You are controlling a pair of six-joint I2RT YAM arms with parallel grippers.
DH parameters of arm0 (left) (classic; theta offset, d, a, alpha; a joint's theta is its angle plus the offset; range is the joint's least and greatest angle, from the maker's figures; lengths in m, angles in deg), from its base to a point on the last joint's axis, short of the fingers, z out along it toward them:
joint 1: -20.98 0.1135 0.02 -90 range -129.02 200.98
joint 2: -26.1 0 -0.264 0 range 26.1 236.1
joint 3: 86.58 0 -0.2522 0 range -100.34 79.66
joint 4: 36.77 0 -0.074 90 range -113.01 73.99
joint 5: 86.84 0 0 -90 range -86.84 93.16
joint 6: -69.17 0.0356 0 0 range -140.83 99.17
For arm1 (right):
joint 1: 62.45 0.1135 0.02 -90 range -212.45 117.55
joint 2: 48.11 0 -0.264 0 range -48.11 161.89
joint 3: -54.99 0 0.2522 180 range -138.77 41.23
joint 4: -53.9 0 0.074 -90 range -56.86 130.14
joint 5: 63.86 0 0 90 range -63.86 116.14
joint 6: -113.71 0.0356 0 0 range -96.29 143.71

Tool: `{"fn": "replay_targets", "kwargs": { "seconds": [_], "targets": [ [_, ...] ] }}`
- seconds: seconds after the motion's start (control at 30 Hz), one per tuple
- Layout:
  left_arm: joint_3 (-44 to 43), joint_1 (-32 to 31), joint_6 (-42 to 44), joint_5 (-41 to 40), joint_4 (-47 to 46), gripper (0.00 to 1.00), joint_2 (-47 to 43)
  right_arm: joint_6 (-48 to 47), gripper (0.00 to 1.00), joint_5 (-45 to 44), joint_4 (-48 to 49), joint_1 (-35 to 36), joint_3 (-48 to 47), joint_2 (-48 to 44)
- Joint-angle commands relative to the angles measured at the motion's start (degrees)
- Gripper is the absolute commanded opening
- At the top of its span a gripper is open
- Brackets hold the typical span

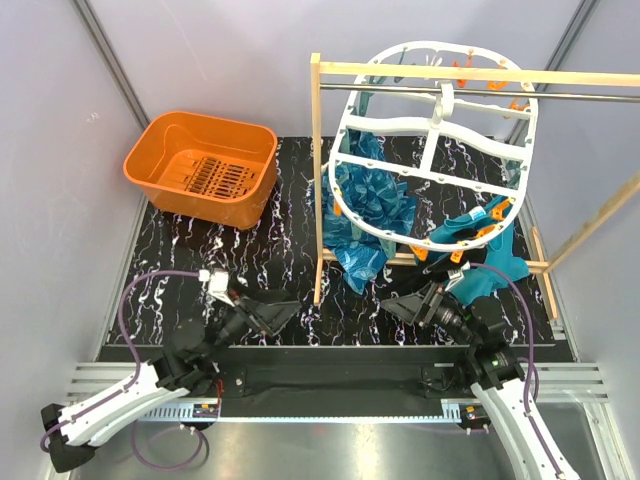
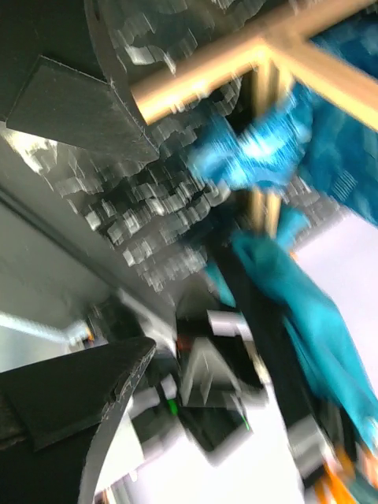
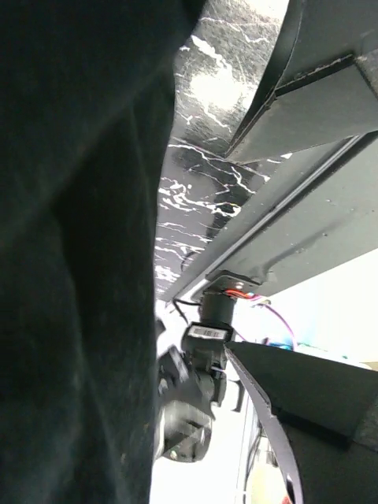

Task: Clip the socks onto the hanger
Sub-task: Reset both arms

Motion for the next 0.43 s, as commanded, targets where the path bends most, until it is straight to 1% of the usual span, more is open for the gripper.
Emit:
{"fn": "replay_targets", "kwargs": {
  "seconds": [0.0, 0.07, 0.13, 0.2, 0.3, 0.33, 0.37, 0.4],
  "targets": [
    [10.62, -0.14, -5.79, 1.85, -18.02, 0.99, -4.02, 2.01, 1.0, -5.29, 1.73, 0.28, 3.44, -1.0],
    [10.71, -0.14, -5.27, 3.95, -18.53, 0.99, -2.52, -0.53, 1.0, -6.98, -3.36, 0.2, 3.35, -1.62],
    [10.79, -0.14, -5.09, 5.8, -19.68, 0.99, -1.11, -2.29, 1.0, -8.56, -5.49, 0.2, 3.35, -1.54],
    [10.88, -0.14, -4.91, 6.86, -20.9, 0.99, -1.11, -2.47, 1.0, -9.18, -5.59, 0.2, 3.35, -1.45],
    [10.88, -0.23, -5.18, 6.95, -21.35, 0.99, 1.18, -2.21, 1.0, -10.84, -5.33, 0.28, 3.35, -1.45],
    [11.06, -0.14, -5.44, 7.47, -21.96, 0.99, 1.96, -1.95, 1.0, -10.33, -4.98, 0.28, 3.35, -1.54],
    [11.14, -0.14, -5.96, 8.09, -24.58, 0.99, 2.49, -1.6, 0.99, -9.28, -3.67, 0.2, 3.35, -1.54],
    [11.32, -0.14, -6.32, 8.79, -26.52, 0.99, 2.93, -1.33, 1.0, -5.79, -2.53, 0.2, 3.35, -1.54]
  ]
}}
